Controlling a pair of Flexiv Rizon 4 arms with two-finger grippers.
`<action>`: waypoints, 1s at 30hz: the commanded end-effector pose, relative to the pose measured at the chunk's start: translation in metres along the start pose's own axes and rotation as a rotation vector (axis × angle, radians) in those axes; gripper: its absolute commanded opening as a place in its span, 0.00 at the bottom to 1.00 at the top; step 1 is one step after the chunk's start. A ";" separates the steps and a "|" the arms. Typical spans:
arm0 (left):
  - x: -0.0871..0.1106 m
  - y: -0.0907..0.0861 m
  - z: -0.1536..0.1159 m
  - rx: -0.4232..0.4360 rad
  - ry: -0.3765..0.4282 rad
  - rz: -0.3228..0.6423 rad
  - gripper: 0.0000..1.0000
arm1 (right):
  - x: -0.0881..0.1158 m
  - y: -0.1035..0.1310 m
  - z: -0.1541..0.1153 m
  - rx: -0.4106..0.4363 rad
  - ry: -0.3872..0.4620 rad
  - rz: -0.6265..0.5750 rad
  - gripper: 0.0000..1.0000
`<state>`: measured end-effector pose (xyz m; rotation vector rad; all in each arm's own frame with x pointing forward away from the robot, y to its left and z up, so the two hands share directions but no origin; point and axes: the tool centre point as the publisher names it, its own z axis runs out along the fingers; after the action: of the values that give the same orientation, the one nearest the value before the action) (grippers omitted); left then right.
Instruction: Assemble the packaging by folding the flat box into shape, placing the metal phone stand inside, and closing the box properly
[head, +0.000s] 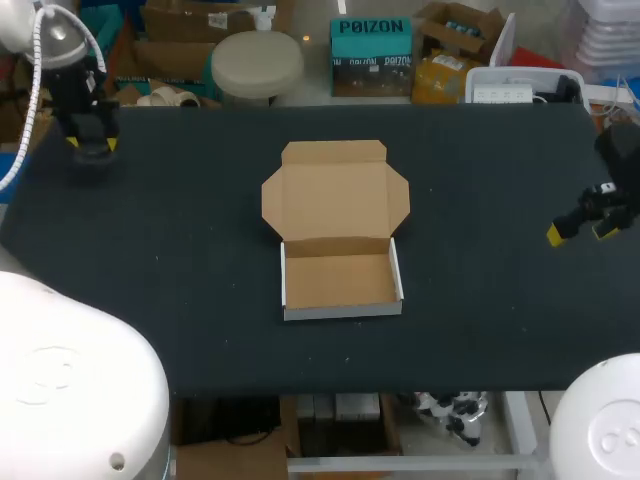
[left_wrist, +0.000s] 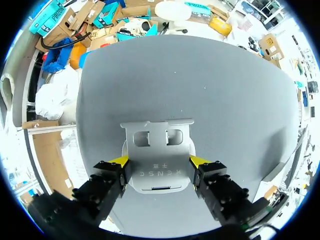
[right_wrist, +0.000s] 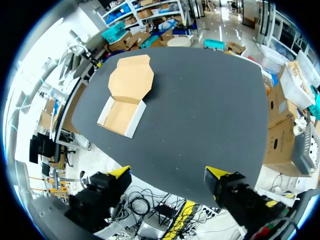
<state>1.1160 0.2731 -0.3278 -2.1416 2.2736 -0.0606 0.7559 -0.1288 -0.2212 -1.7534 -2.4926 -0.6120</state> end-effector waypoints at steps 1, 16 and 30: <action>0.003 0.024 -0.005 0.151 -0.020 -0.002 0.00 | 0.001 0.000 -0.002 0.005 0.000 0.001 1.00; 0.020 0.040 -0.021 0.174 0.009 0.050 0.00 | -0.002 -0.006 -0.029 -0.274 0.192 -0.460 1.00; 0.084 0.089 -0.043 0.172 0.058 0.246 0.00 | -0.015 -0.011 -0.025 -0.321 0.223 -0.753 1.00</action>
<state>1.0352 0.2048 -0.2940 -1.8249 2.4930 -0.2784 0.7455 -0.1503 -0.2056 -0.7294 -2.9654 -1.1861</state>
